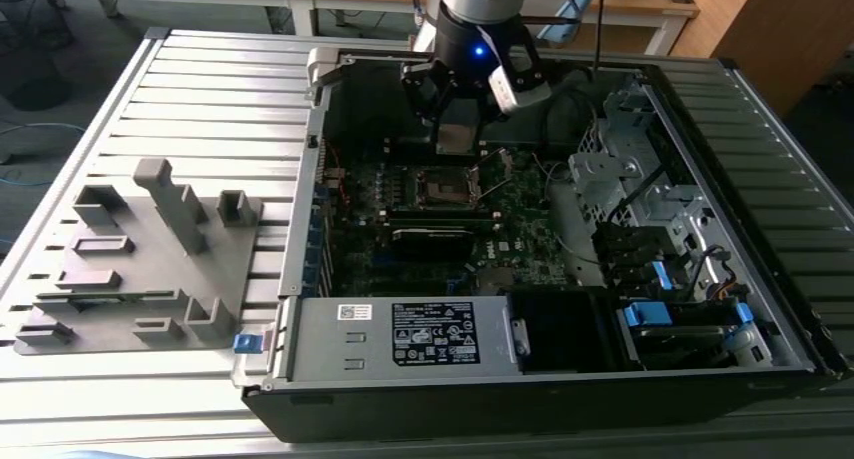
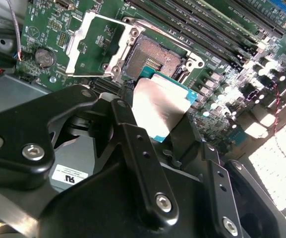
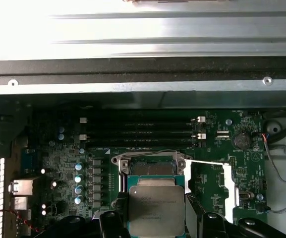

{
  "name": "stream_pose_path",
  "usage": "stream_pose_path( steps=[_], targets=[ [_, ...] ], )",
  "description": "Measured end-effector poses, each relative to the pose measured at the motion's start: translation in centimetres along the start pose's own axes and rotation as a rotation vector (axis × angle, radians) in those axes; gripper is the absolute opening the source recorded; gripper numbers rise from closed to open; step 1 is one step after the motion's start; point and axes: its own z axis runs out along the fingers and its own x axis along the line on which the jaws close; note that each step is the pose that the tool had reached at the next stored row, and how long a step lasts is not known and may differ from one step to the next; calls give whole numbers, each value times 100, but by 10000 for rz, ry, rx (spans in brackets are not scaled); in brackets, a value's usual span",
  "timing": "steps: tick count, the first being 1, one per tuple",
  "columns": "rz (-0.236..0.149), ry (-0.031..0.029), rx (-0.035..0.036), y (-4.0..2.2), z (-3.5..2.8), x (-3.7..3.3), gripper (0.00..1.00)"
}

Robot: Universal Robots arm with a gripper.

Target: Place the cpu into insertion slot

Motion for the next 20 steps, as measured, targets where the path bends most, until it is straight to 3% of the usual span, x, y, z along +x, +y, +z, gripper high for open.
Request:
stream_pose_path(
  steps=[12, 20],
  targets=[
    [1983, -170, 9, -2, 22, 0, 54],
    [2036, -175, 8, -2, 23, 0, 54]
  ],
)
